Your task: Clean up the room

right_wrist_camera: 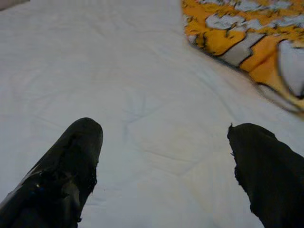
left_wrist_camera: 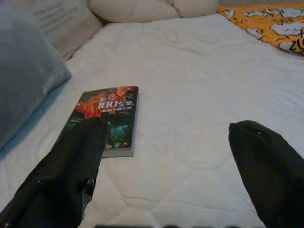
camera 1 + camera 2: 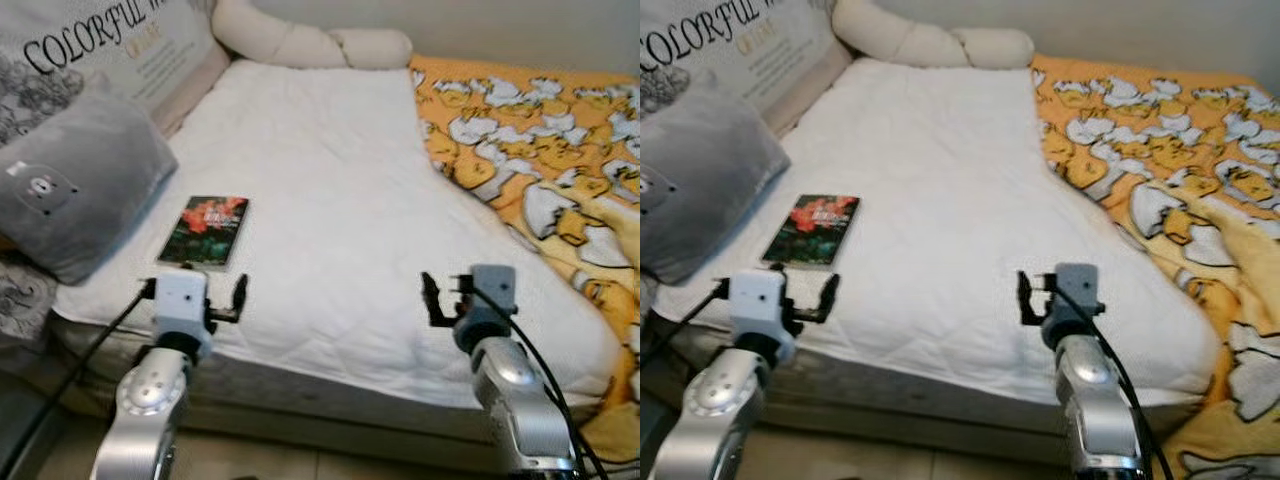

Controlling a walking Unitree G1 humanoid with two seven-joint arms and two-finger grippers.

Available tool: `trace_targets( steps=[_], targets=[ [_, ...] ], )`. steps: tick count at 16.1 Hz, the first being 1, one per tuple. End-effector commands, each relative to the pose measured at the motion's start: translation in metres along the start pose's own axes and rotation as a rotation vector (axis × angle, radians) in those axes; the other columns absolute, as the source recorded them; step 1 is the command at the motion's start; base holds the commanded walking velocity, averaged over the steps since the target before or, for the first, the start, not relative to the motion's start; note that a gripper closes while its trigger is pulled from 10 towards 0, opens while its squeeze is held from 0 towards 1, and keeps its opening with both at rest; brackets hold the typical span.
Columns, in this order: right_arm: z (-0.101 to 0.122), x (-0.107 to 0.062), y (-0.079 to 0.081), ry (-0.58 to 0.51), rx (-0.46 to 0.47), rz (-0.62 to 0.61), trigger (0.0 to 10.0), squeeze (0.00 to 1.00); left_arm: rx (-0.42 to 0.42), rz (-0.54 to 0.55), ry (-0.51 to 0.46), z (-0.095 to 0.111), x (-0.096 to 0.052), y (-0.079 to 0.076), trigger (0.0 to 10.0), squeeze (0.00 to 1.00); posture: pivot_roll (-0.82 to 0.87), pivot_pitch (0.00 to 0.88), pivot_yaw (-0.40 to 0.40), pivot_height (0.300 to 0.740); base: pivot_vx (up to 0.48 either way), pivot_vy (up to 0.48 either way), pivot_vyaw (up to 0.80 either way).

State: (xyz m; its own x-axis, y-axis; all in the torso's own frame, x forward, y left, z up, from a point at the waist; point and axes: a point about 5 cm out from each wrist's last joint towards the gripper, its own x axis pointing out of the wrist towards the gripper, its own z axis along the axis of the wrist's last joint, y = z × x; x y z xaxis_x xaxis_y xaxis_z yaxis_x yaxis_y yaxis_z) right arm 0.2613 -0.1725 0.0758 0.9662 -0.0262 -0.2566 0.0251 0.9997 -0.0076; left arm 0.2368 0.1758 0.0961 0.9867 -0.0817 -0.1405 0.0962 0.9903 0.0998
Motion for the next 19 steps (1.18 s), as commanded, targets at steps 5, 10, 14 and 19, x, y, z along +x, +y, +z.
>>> trace_targets(
  steps=[5, 10, 14, 19],
  targets=[
    [0.0011, -0.0012, -0.0096, 0.006, -0.018, -0.028, 10.0, 1.0, 0.004, -0.018, -0.007, 0.0021, 0.0009, -0.0056, 10.0, 0.0, 0.04, 0.0, -0.001, 0.74, 0.0, -0.335, 0.0],
    [0.0008, -0.0009, -0.0102, 0.012, -0.018, -0.035, 10.0, 1.0, 0.009, -0.018, -0.006, 0.0029, 0.0023, -0.0042, 10.0, 0.0, 0.04, 0.0, 0.003, 0.74, 0.0, -0.334, 0.0],
    [0.0037, 0.0006, -0.0134, 0.005, -0.018, -0.053, 10.0, 1.0, 0.012, -0.021, -0.011, 0.0045, 0.007, -0.0033, 10.0, 0.0, 0.03, 0.0, 0.018, 0.74, 0.0, -0.334, 0.0],
    [0.006, 0.0022, -0.0185, 0.001, -0.023, -0.065, 10.0, 1.0, -0.005, -0.011, -0.019, 0.0058, 0.0089, -0.0041, 10.0, 0.0, 0.03, 0.0, 0.01, 0.74, 0.0, -0.269, 0.0]
  ],
)
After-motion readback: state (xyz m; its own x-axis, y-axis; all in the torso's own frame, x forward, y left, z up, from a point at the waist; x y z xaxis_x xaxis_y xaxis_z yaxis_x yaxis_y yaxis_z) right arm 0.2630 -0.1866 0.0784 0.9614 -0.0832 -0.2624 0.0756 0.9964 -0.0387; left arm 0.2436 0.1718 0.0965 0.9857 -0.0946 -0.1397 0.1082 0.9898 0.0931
